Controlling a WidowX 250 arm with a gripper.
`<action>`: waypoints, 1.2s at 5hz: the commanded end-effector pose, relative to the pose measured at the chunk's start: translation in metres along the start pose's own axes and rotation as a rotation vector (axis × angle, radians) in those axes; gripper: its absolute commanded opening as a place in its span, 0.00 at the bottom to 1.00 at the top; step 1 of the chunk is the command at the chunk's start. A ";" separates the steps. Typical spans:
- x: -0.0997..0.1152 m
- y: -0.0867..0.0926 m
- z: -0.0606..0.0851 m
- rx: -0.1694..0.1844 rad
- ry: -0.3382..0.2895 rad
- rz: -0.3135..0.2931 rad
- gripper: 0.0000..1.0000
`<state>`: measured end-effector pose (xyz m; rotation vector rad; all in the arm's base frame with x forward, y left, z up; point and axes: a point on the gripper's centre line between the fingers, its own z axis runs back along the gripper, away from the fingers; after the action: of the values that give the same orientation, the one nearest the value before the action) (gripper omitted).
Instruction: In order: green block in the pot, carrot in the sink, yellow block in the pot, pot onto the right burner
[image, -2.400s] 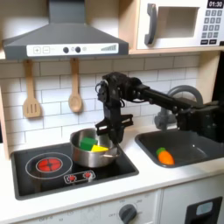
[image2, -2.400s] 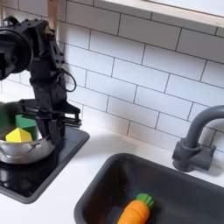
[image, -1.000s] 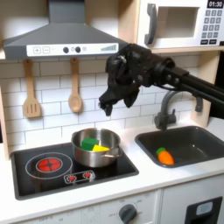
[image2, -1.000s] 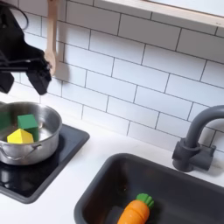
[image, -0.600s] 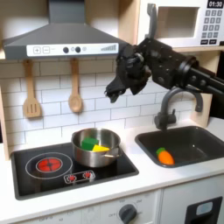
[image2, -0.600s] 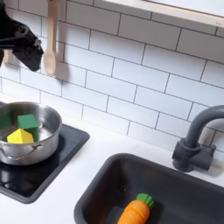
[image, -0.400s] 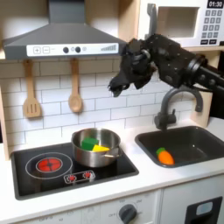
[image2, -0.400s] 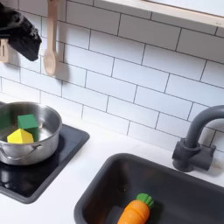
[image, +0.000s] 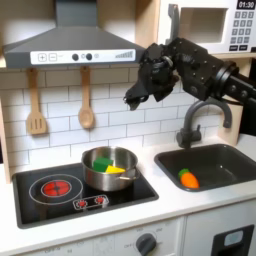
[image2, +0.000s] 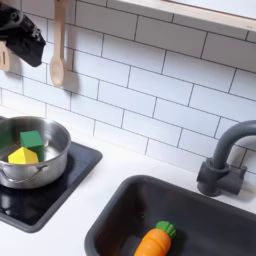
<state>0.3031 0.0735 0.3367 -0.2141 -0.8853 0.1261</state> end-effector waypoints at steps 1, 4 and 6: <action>0.009 0.008 -0.002 0.020 -0.109 -0.035 1.00; 0.044 0.039 0.006 0.089 -0.324 0.014 1.00; 0.061 0.057 -0.009 0.103 -0.345 0.027 0.87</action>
<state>0.3474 0.1400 0.3621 -0.1077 -1.2093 0.2412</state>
